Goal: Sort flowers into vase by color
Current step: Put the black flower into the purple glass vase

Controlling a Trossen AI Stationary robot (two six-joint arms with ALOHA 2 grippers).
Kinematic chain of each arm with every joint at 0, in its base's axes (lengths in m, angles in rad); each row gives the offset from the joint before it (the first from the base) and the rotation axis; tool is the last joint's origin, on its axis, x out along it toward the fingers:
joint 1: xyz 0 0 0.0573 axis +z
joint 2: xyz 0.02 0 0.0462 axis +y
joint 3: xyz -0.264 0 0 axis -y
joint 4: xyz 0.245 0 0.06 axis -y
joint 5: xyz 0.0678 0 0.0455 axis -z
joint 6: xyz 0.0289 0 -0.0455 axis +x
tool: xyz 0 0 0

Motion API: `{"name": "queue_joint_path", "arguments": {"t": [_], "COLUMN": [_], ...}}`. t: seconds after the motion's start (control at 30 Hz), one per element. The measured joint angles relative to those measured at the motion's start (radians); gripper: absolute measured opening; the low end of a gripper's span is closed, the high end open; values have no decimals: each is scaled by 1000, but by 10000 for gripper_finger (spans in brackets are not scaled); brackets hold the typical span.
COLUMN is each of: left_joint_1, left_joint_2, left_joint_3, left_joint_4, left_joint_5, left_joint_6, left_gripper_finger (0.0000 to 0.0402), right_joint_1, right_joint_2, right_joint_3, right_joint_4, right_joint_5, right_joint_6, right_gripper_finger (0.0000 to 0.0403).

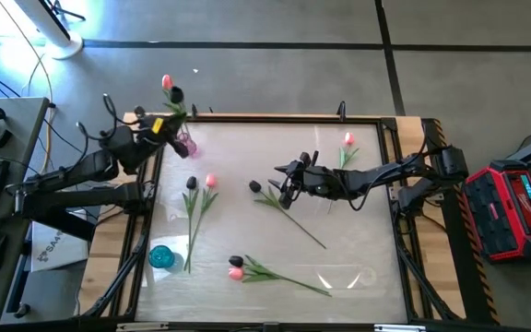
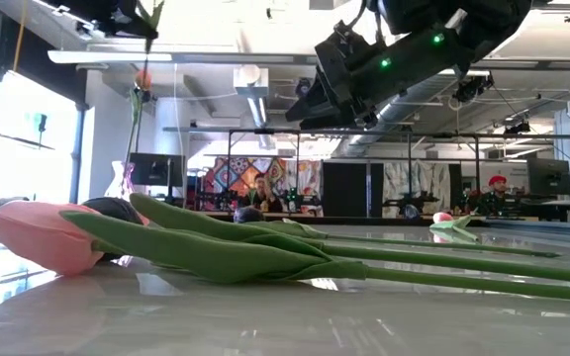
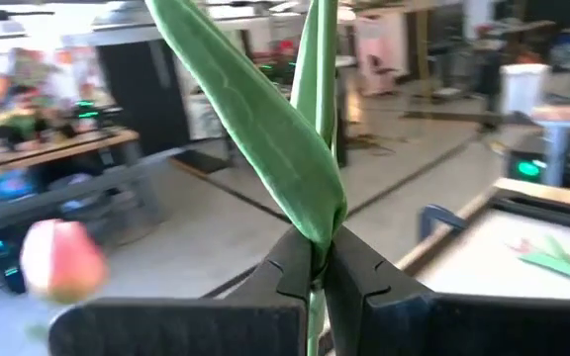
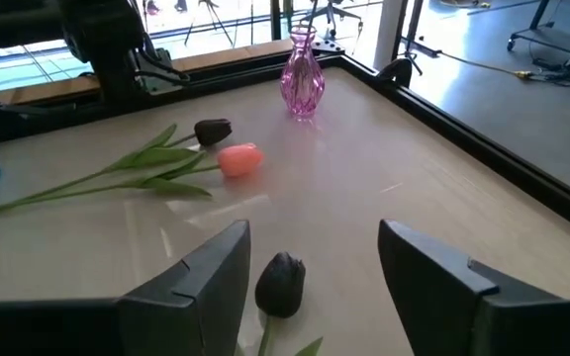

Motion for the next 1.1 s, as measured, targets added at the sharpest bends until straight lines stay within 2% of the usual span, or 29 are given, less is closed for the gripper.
{"name": "queue_joint_path", "arguments": {"t": [0.17, 0.73, 0.93, 1.1], "left_joint_1": [47, 176, 203, 235], "left_joint_2": [-16, 72, 111, 155], "left_joint_3": [0, 0, 0, 0], "left_joint_4": [0, -10, -30, -111], "left_joint_5": [-86, -92, -92, -93], "left_joint_6": [-5, -68, -175, -270], "left_gripper_finger": [1, 0, 2, 18], "right_joint_1": [0, 0, 0, 0], "right_joint_2": [0, 0, 0, 0], "right_joint_3": [0, 0, -1, -2], "right_joint_4": [-5, -44, -61, -109], "right_joint_5": [0, 0, 5, 75], "right_joint_6": [-2, -22, -22, -8], "right_gripper_finger": [211, 211, 211, 211]}}
